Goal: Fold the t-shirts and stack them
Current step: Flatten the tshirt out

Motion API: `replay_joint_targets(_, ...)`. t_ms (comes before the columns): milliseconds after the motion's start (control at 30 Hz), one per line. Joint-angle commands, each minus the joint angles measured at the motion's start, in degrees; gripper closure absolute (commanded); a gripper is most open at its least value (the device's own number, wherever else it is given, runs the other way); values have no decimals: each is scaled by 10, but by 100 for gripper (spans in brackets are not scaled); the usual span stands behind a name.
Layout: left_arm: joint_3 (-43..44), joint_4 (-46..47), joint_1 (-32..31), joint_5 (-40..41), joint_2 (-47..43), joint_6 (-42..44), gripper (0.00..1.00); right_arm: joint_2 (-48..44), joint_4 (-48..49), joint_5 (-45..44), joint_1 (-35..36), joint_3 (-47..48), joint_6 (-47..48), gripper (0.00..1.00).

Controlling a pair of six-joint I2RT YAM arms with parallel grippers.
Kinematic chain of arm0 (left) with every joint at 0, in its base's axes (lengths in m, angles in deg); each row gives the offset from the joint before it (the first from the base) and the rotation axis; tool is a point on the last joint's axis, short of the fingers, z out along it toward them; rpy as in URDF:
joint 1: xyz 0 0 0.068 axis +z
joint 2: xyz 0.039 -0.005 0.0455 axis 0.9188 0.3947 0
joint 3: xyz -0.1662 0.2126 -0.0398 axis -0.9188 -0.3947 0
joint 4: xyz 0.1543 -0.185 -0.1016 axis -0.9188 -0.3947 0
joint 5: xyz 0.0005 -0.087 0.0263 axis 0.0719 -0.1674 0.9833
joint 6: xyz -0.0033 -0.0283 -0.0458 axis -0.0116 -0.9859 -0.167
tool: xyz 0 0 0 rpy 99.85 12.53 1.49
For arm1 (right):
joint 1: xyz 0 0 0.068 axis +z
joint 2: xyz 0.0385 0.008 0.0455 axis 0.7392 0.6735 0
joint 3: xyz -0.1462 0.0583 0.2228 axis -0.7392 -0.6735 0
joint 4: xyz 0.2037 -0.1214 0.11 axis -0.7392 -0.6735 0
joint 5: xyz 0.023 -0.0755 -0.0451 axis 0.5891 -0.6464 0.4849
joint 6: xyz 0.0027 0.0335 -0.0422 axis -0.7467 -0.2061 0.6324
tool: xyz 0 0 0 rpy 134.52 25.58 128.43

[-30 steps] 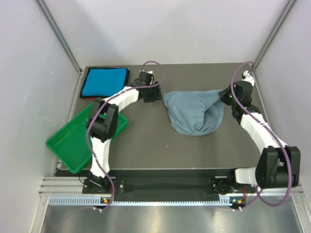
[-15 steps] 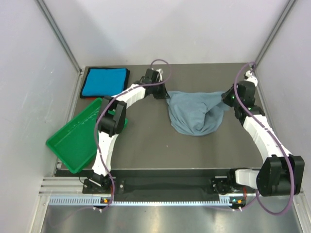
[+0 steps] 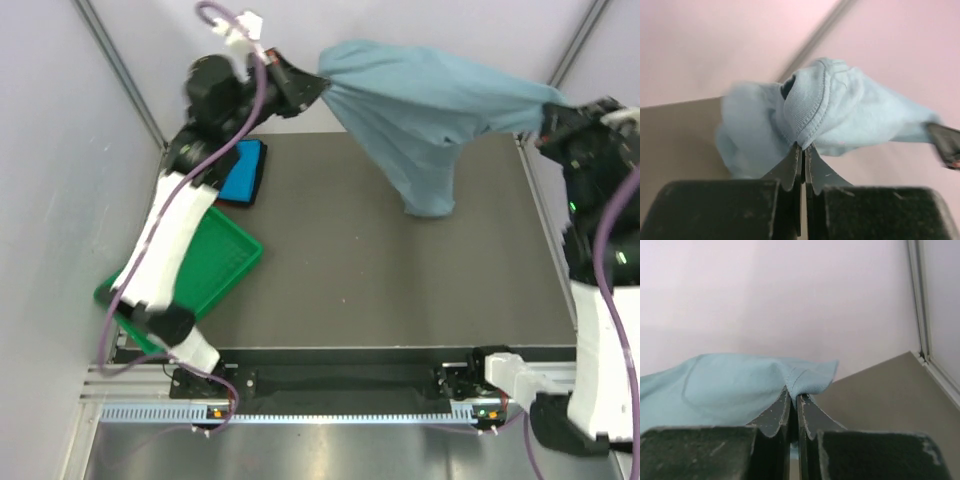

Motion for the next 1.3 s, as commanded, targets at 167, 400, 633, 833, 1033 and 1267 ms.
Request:
replay_joint_targets(167, -150, 18, -17, -17, -150, -39, 100, -204, -46, 43, -9, -46, 22, 100)
replay_joint_targets(400, -81, -22, -16, 21, -110, 5, 100, -189, -47, 56, -9, -29, 19, 100)
replay_joint_targets(633, 54, -31, 10, 61, 73, 34, 100, -160, -4, 2, -9, -139, 44, 100)
replay_joint_targets(833, 161, 58, 32, 10, 267, 4, 100, -121, 1, -81, -9, -203, 63, 100)
replay_joint_targets(1033, 121, 92, 37, -73, 317, 10, 77, -86, -14, -140, -11, -238, 61, 100)
replay_joint_targets(1267, -183, 18, 5, -23, 126, 153, 48, -74, -41, -117, -12, -271, -2, 100)
